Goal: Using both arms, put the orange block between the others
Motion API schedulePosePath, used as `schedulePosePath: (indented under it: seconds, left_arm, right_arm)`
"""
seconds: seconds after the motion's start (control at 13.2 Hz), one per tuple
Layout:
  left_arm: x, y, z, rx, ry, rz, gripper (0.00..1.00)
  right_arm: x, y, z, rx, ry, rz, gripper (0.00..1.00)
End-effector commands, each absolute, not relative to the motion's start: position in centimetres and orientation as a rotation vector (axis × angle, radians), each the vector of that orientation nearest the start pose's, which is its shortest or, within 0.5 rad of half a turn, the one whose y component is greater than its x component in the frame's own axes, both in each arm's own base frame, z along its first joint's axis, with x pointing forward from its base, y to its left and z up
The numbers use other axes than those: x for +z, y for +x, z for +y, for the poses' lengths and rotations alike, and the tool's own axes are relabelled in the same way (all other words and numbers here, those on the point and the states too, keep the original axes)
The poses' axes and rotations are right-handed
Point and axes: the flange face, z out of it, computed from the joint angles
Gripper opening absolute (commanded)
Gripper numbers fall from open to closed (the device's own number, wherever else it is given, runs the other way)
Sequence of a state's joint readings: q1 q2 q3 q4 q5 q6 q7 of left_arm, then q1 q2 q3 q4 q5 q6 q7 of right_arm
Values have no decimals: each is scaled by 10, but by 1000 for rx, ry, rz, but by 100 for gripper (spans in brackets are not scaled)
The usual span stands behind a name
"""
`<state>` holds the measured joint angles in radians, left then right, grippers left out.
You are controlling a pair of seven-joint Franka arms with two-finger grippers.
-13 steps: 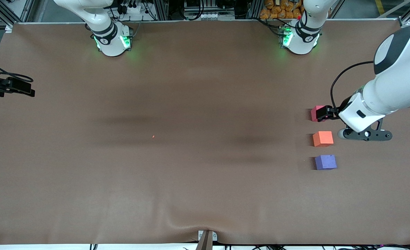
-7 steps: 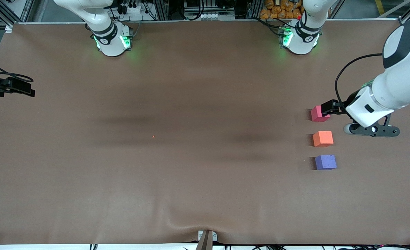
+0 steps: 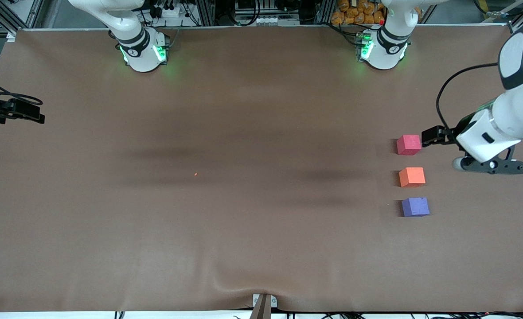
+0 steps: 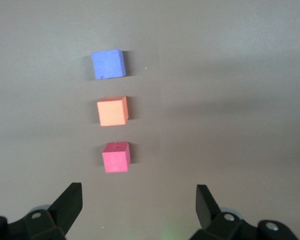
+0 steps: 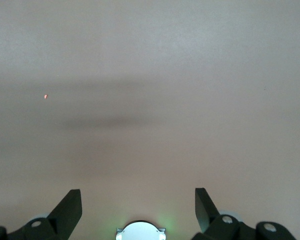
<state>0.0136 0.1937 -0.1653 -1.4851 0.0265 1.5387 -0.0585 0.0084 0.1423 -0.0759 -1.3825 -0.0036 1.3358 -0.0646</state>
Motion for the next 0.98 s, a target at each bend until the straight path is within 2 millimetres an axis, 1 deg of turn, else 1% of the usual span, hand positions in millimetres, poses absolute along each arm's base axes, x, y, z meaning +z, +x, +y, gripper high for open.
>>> schedulePosePath:
  seconds: [0.0,0.3,0.38,0.53,0.68,0.83,0.91]
  left_arm:
    - [563,579,-75,196,-3124,151,100]
    - [555,580,-57,184,-3142,152,100]
    - [554,583,-53,172,-3145,176,100]
    - [553,588,-31,147,-3145,188,100]
    - [555,592,-14,119,-3141,268,100]
    - [552,595,0,113,-3154,246,100]
    - [551,597,11,91,-3175,210,100]
  right_arm:
    - [614,571,-37,298,-3127,8,100]
    - [614,571,-37,299,-3128,9,100]
    - [614,571,-37,299,-3128,9,100]
    - [614,571,-37,299,-3128,9,100]
    - [614,571,-38,298,-3127,11,100]
    - [615,570,-38,297,-3130,11,100]
    - [615,570,-38,297,-3131,9,100]
